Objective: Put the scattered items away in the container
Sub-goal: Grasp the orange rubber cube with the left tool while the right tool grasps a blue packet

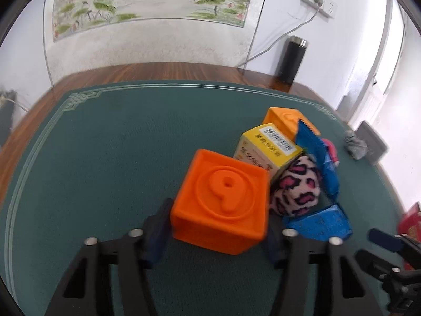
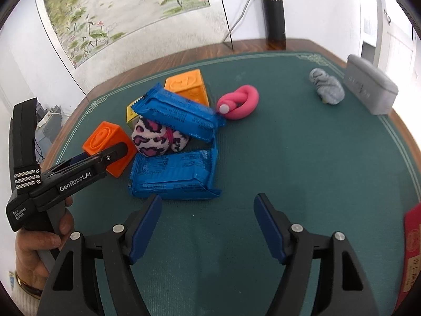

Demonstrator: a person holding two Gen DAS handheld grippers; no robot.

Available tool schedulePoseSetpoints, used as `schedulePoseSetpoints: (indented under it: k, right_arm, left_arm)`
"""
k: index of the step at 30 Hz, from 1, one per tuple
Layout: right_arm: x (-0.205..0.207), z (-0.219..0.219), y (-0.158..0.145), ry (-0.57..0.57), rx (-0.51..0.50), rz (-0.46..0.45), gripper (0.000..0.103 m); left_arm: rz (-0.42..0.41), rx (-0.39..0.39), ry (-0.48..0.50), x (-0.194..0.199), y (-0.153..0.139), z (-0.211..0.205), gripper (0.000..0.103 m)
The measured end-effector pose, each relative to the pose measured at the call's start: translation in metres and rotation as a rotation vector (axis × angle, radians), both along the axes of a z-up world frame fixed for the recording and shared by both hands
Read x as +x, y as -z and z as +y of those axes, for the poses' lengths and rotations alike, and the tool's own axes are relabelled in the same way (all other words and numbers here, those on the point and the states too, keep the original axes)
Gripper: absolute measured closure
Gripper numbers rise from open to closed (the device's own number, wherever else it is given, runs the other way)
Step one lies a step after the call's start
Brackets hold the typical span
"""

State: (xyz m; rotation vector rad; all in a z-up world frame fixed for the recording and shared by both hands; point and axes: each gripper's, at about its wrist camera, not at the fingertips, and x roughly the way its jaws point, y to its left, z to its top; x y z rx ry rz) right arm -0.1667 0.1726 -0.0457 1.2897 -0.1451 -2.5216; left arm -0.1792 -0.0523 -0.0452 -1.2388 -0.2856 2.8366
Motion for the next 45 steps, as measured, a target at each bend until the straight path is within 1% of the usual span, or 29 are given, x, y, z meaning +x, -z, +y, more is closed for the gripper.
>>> schedulePoseSetpoints:
  k: [3, 5, 10, 11, 19, 20, 21, 24, 27, 30, 31, 33, 35, 37, 39, 40, 41, 42, 44, 45]
  right_arm:
    - [-0.005, -0.002, 0.008, 0.002, 0.001, -0.011, 0.026]
    - [-0.011, -0.001, 0.013, 0.004, -0.010, -0.025, 0.026]
    - [-0.019, 0.001, 0.014, -0.003, -0.054, -0.023, 0.024]
    - [-0.017, -0.001, 0.014, -0.022, -0.064, -0.025, 0.023]
    - [0.008, -0.028, 0.012, -0.298, -0.172, -0.074, 0.023]
    - [0.014, -0.032, 0.009, -0.325, -0.156, -0.056, 0.023]
    - [0.022, -0.035, 0.004, -0.346, -0.114, -0.017, 0.023]
    - [0.034, -0.039, -0.012, -0.358, 0.007, 0.088, 0.023]
    - [0.035, -0.043, -0.024, -0.350, 0.089, 0.177, 0.023]
    - [0.030, -0.053, -0.028, -0.360, 0.182, 0.244, 0.023]
    - [0.025, -0.059, -0.025, -0.371, 0.208, 0.239, 0.023]
    - [0.011, -0.069, -0.010, -0.393, 0.244, 0.200, 0.023]
    - [-0.003, -0.077, 0.004, -0.406, 0.259, 0.153, 0.023]
    - [-0.011, -0.076, 0.015, -0.393, 0.222, 0.101, 0.023]
    - [-0.009, -0.071, 0.017, -0.370, 0.178, 0.092, 0.023]
    - [-0.006, -0.069, 0.017, -0.370, 0.164, 0.092, 0.025]
    - [-0.002, -0.067, 0.017, -0.370, 0.151, 0.093, 0.030]
    - [0.001, -0.065, 0.017, -0.370, 0.137, 0.094, 0.039]
    - [0.002, -0.060, 0.014, -0.368, 0.108, 0.079, 0.044]
    - [0.006, -0.059, 0.012, -0.364, 0.100, 0.075, 0.044]
  left_arm:
    - [-0.002, -0.021, -0.023, 0.005, -0.005, -0.001, 0.047]
    - [0.008, -0.002, -0.046, 0.011, -0.011, -0.007, 0.047]
    - [0.048, 0.006, -0.089, 0.021, -0.025, -0.017, 0.050]
    - [0.050, 0.010, -0.093, 0.022, -0.026, -0.019, 0.050]
    - [0.052, 0.020, -0.086, 0.016, -0.025, -0.021, 0.050]
    - [0.051, 0.021, -0.085, 0.015, -0.024, -0.021, 0.050]
    - [0.051, 0.021, -0.084, 0.014, -0.023, -0.021, 0.050]
    - [0.052, 0.014, -0.079, 0.011, -0.022, -0.020, 0.049]
    - [0.046, 0.003, -0.053, 0.009, -0.019, -0.015, 0.049]
    - [0.031, -0.008, -0.034, 0.007, -0.014, -0.010, 0.046]
    - [0.023, -0.018, -0.036, 0.005, -0.011, -0.009, 0.046]
    - [0.007, -0.029, -0.041, 0.001, -0.005, -0.008, 0.046]
    - [-0.012, -0.019, -0.048, -0.003, 0.000, -0.011, 0.046]
    - [-0.011, -0.006, -0.054, -0.004, 0.001, -0.014, 0.046]
    - [-0.005, 0.002, -0.057, -0.004, 0.001, -0.016, 0.046]
    - [-0.002, 0.004, -0.059, -0.004, 0.001, -0.016, 0.048]
    - [0.000, 0.007, -0.061, -0.004, 0.001, -0.017, 0.049]
    - [0.001, 0.008, -0.065, -0.003, 0.000, -0.017, 0.050]
    - [-0.001, 0.006, -0.076, -0.002, -0.001, -0.016, 0.050]
    - [0.003, 0.008, -0.082, 0.000, -0.003, -0.017, 0.050]
